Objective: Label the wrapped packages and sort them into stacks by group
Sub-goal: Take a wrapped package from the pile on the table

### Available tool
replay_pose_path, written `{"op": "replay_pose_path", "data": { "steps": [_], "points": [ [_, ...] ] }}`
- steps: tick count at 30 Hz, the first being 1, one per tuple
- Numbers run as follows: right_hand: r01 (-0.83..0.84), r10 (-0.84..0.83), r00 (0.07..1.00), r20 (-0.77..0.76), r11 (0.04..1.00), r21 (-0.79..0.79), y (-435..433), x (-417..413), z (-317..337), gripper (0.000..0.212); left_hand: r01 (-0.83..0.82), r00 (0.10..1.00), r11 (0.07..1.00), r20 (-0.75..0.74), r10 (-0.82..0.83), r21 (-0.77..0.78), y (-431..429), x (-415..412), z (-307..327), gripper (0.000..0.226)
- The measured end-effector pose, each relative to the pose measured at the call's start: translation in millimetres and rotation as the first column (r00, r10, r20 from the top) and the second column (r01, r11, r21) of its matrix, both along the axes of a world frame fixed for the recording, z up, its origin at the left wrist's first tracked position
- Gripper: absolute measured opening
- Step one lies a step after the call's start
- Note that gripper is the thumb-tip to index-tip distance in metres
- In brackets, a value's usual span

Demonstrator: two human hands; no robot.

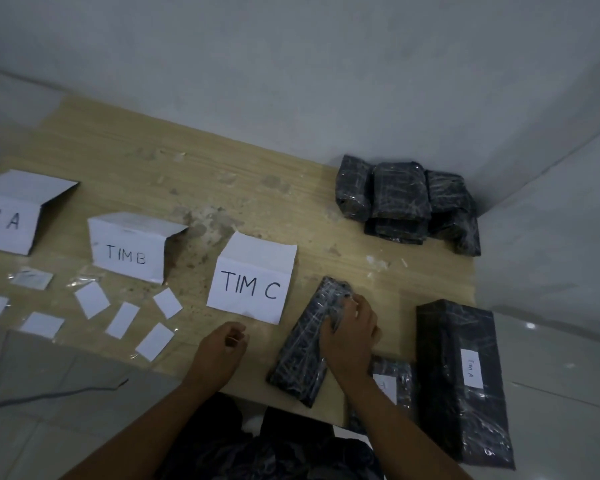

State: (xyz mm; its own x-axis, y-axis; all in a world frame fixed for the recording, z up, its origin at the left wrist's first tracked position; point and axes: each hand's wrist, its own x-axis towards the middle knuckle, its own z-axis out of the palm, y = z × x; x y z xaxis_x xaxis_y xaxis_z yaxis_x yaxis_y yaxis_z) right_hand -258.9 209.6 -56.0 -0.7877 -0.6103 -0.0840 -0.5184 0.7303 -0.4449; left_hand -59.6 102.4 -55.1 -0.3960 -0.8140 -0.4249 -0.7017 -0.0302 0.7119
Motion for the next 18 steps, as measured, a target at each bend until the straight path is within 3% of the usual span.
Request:
{"op": "replay_pose_path", "data": {
  "steps": [3,6,11,14,18],
  "points": [
    [-0.021,0.022,0.999,0.047,0.999,-0.032,-12.8,23.7,2.5,0.028,-0.019,1.0,1.0,-0.018,0.019,-0.009,-10.8,21.6,3.0,0.018],
    [-0.148,0.16,0.984,0.083,0.979,-0.141,-30.9,57.1,4.4,0.016,-0.056,0.998,0.998,-0.018,0.056,-0.009,-25.7,47.0,5.3,0.017],
    [-0.37,0.414,0.883,0.223,0.904,-0.213,-66.5,113.4,3.3,0.025,-0.132,0.991,0.99,-0.042,0.13,-0.043,-49.7,93.4,8.0,0.014],
    [-0.65,0.658,0.731,0.182,0.752,-0.109,-90.2,151.3,-7.5,0.029,-0.19,0.981,0.98,-0.055,0.187,-0.052,-64.5,125.9,10.3,0.01],
    [-0.834,0.835,0.54,0.111,0.548,-0.063,-108.5,193.2,-24.6,0.041,-0.16,0.987,0.985,0.01,0.161,-0.063,-81.2,156.0,8.6,0.019]
  ]
}}
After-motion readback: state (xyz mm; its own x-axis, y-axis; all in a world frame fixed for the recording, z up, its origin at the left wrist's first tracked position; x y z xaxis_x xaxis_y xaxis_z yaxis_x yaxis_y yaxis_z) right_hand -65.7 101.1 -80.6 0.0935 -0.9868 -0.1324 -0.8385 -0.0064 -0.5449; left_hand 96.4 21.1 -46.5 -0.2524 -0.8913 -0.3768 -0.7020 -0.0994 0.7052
